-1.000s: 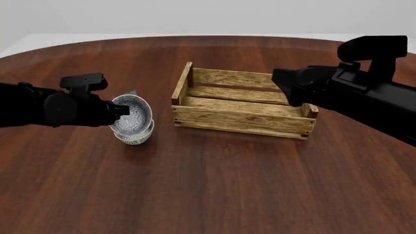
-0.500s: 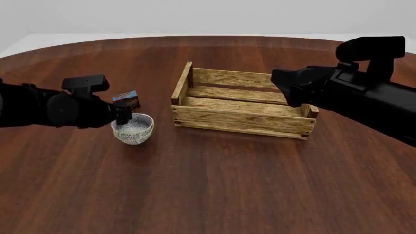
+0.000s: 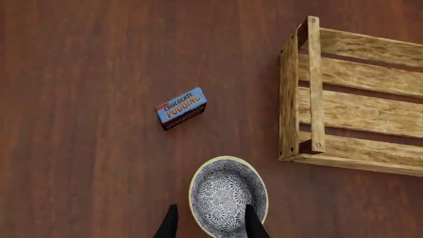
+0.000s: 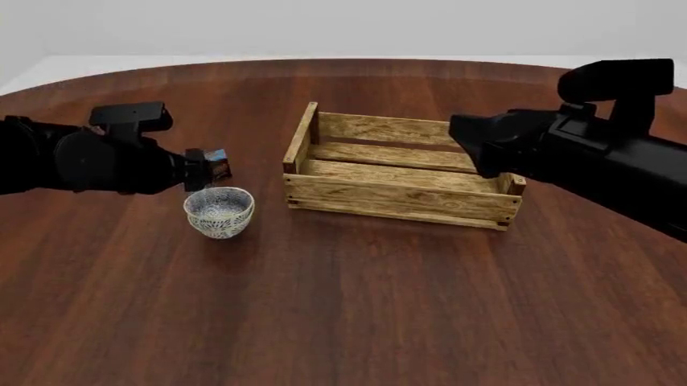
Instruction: Stack the right bowl on the left bowl and place them in the tray.
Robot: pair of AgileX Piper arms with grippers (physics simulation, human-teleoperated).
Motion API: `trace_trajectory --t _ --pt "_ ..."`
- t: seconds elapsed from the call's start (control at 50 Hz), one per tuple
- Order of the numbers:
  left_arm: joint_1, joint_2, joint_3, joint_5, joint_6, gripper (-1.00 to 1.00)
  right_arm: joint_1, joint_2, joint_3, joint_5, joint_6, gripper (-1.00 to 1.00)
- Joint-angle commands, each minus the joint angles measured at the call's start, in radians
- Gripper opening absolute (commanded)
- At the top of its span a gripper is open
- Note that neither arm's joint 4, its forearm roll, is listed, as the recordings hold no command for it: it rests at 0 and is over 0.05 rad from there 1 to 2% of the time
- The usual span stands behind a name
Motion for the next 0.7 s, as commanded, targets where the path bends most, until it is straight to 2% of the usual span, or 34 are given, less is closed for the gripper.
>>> trace_trajectory --t 0.02,0.14,0.18,0.28,0.7 --pt "-0.044 -0.030 -0.093 0.116 0.054 1.00 0.003 -0.021 -0.001 0.018 -0.007 1.00" --pt "-0.055 -0.018 -0.130 0.149 0.078 1.00 0.005 -0.030 -0.002 0.025 -0.008 1.00" --pt "-0.022 0.019 -0.149 0.163 0.110 1.00 0.005 -0.029 -0.002 0.025 -0.007 1.00" --pt "-0.052 0.006 -0.151 0.159 0.095 1.00 0.005 -0.025 -0.002 0.023 -0.008 1.00" --pt "-0.033 0.152 -0.218 0.171 0.173 1.00 0.004 -0.011 -0.003 0.019 -0.019 1.00"
